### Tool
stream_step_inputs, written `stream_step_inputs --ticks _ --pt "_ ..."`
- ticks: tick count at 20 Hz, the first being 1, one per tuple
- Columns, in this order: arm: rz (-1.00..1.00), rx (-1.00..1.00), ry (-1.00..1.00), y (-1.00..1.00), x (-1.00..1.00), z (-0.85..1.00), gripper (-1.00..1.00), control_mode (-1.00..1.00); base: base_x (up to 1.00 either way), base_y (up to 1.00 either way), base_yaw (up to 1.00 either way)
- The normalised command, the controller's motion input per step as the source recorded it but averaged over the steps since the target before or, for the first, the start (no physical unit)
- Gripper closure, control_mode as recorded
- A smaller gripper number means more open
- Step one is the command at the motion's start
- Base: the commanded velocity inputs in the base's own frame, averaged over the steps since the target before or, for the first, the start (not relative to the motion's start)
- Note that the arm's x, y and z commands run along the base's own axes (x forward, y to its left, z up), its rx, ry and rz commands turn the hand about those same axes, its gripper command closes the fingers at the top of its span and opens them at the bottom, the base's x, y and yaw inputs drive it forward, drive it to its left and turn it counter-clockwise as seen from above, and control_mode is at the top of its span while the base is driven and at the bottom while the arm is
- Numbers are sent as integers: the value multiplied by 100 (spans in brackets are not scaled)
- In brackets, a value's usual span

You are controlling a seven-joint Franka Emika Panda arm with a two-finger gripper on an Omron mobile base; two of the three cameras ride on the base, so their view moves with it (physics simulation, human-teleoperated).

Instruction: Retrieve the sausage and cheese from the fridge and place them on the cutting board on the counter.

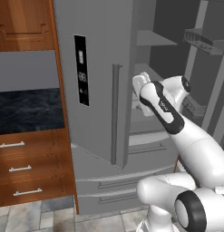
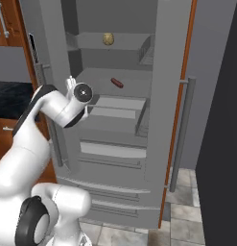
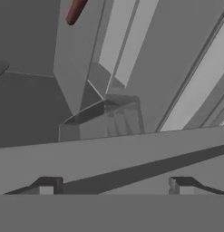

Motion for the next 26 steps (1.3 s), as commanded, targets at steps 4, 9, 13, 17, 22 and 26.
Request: stream_step_inputs --ticks 4,9,13,17,22,26 --pt "15 0 6 84 -35 -1 -100 -100 0 0 0" --pt "28 0 17 76 -40 0 -100 -100 0 0 0" --pt "35 0 17 71 -36 0 -100 -100 0 0 0" --pt "35 0 15 73 -36 -1 -100 -100 0 0 0" --pt "30 -2 12 78 -31 -5 -100 -100 0 0 0" --pt "6 -5 3 58 0 -6 -100 -100 0 0 0"
